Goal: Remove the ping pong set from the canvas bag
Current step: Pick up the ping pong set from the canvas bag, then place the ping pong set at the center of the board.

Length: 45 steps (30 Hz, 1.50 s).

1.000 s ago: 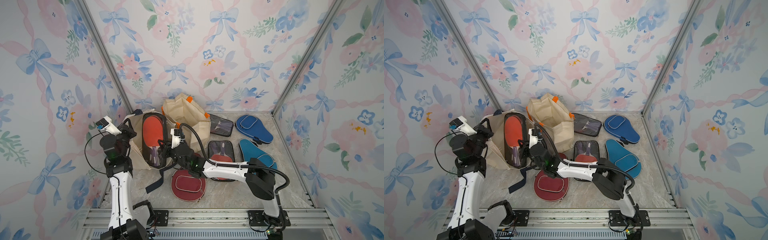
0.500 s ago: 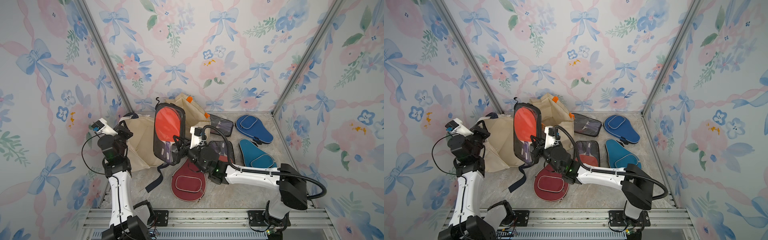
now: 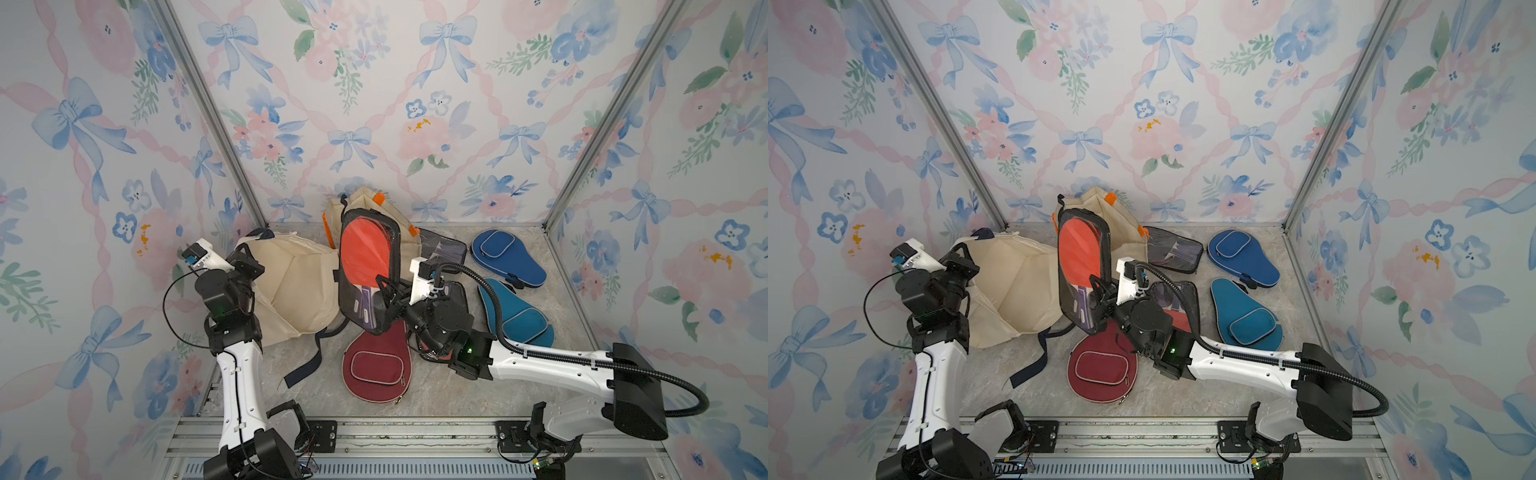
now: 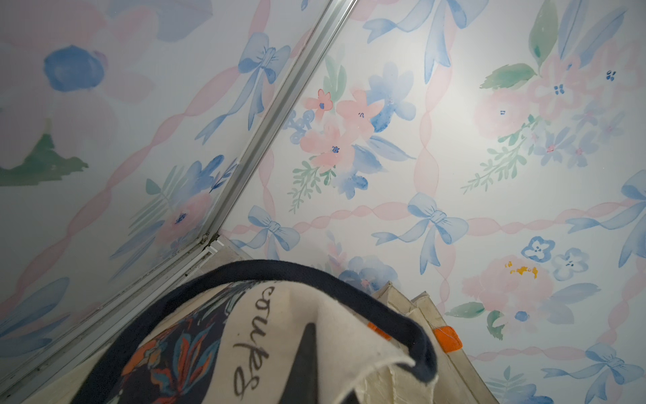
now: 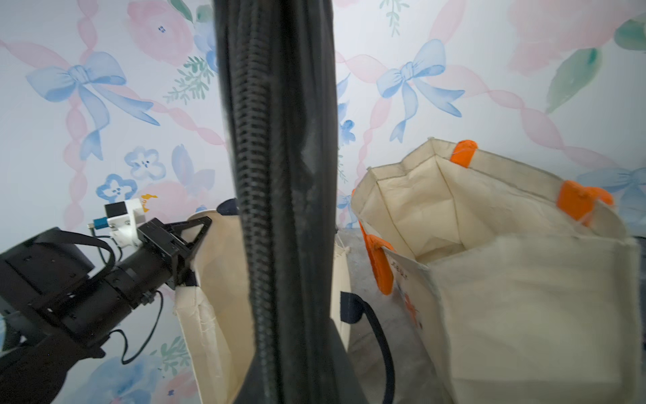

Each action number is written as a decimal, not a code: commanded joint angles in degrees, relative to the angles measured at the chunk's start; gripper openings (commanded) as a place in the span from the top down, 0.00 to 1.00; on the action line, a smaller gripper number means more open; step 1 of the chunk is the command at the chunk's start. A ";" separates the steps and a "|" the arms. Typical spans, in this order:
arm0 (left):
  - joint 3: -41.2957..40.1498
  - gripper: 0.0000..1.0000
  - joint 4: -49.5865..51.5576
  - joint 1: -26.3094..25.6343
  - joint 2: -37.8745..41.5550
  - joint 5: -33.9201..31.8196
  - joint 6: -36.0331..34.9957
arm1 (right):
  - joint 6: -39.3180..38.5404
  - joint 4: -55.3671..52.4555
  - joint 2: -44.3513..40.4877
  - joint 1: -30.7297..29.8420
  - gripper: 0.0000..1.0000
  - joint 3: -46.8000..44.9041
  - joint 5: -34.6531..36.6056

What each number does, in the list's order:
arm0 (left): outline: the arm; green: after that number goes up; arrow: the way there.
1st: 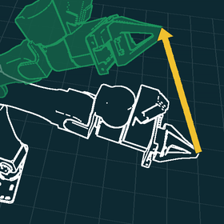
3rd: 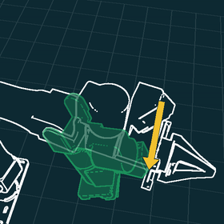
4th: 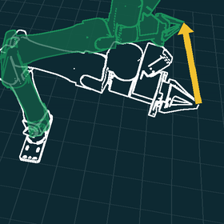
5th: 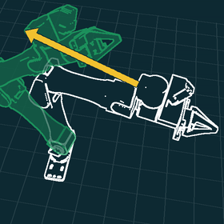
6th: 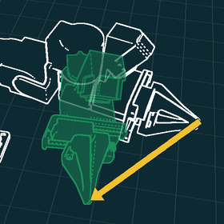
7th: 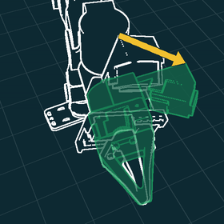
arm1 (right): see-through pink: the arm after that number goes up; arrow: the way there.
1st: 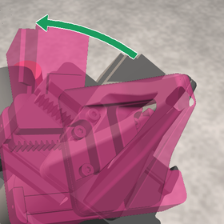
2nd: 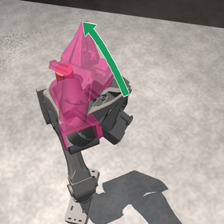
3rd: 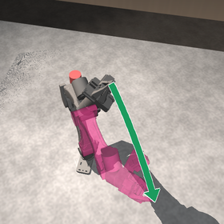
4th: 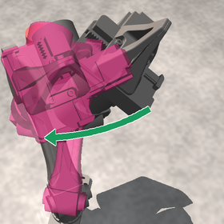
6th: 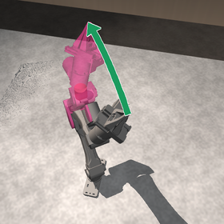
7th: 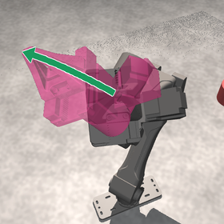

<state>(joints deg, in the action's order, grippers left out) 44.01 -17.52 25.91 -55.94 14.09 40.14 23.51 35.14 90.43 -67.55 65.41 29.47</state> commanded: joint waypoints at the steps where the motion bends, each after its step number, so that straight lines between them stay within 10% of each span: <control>1: 0.55 1.00 -2.87 0.15 0.88 -0.46 0.07 | -3.01 -4.52 -1.47 -0.08 0.99 1.54 3.74; 45: 10.85 1.00 -0.82 -6.78 6.40 4.90 1.06 | -10.37 -9.11 22.06 0.58 0.99 17.47 7.44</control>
<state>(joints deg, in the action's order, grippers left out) 51.35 -15.55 20.29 -51.77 16.80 40.73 11.44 23.88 111.07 -67.33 79.72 37.76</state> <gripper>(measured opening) 0.071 0.131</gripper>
